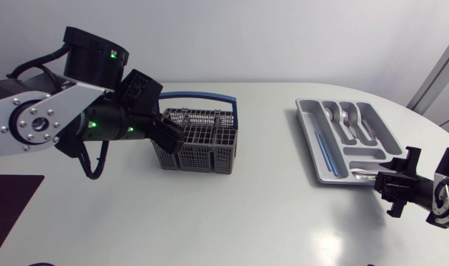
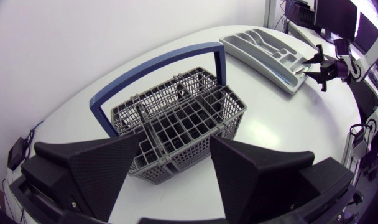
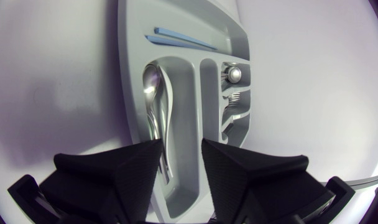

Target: Unload the cutlery basket into the drawer organizer.

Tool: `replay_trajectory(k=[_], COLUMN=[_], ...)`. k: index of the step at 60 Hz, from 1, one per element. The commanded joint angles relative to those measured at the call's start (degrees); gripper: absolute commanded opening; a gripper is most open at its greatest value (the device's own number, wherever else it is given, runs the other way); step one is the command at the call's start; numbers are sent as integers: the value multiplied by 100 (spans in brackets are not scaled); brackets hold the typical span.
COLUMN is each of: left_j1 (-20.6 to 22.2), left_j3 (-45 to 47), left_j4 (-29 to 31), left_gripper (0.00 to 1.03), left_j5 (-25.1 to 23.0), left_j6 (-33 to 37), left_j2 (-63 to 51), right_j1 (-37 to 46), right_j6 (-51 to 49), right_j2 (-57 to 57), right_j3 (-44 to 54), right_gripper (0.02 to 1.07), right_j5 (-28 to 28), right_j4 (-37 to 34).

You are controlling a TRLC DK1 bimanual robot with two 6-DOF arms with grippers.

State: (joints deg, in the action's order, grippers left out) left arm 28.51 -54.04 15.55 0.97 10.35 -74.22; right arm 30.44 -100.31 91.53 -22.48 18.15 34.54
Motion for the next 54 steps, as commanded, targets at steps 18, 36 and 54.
replay_trajectory(k=[18,36,54], left_j1=[-496,-1533,-2245], left_j3=[175,482,561], left_j4=[71,-448,-1379], left_gripper=[99,99,99], left_j5=[35,-1,-203], left_j6=[292,670,969], left_j2=[311,74,-1201], right_j1=[-372,-2455,-4423], right_j6=[1075,3114,5373], right_j2=[-1726,-2745,-2262], right_j3=[-178,-441,-1496], right_gripper=[90,94,94], right_j5=[-101,-1174,-1921], right_j4=[-1723,-3077,-3788])
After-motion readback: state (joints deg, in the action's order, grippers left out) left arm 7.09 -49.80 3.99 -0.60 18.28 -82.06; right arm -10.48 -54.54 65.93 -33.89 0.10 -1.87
